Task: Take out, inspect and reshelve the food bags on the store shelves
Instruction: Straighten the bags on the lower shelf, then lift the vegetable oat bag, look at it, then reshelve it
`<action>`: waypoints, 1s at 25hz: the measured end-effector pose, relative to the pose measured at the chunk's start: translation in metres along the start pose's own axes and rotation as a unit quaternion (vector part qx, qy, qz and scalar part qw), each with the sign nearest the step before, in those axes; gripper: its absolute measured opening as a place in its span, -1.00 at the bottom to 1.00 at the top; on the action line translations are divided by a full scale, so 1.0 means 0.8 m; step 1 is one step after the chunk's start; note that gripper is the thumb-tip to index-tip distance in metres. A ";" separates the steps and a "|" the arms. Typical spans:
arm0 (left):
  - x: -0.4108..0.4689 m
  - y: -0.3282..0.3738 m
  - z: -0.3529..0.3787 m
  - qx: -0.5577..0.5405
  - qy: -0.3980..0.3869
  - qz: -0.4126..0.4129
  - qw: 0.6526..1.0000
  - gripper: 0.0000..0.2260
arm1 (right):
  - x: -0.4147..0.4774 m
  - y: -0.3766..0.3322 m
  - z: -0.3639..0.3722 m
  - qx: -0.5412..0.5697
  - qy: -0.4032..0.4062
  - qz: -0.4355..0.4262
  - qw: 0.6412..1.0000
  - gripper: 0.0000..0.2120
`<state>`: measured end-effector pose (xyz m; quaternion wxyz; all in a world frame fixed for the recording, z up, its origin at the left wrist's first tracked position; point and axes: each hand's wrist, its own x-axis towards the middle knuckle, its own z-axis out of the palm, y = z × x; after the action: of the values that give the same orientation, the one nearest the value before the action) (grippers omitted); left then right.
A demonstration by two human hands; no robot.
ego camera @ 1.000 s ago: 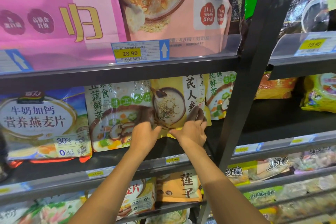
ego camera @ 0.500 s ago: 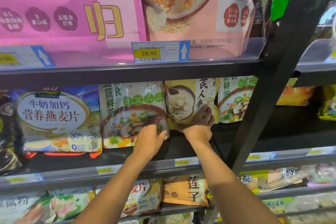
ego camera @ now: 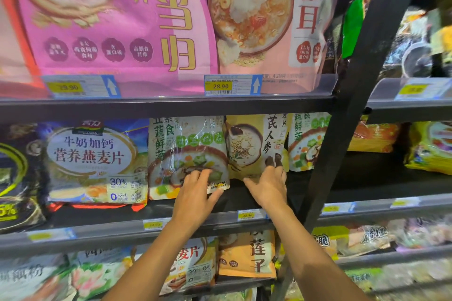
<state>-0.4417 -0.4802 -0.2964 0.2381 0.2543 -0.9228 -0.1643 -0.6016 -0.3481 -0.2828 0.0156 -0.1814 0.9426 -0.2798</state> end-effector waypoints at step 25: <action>-0.277 0.090 -0.016 0.104 -0.033 0.130 0.985 -0.24 | -0.341 0.187 -0.101 -0.177 0.094 -0.171 0.965 -0.19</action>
<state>-0.2953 -0.3024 -0.3337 0.1992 0.1495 -0.9675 -0.0436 -0.4071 -0.0941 -0.3140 -0.1534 -0.3132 0.9292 -0.1223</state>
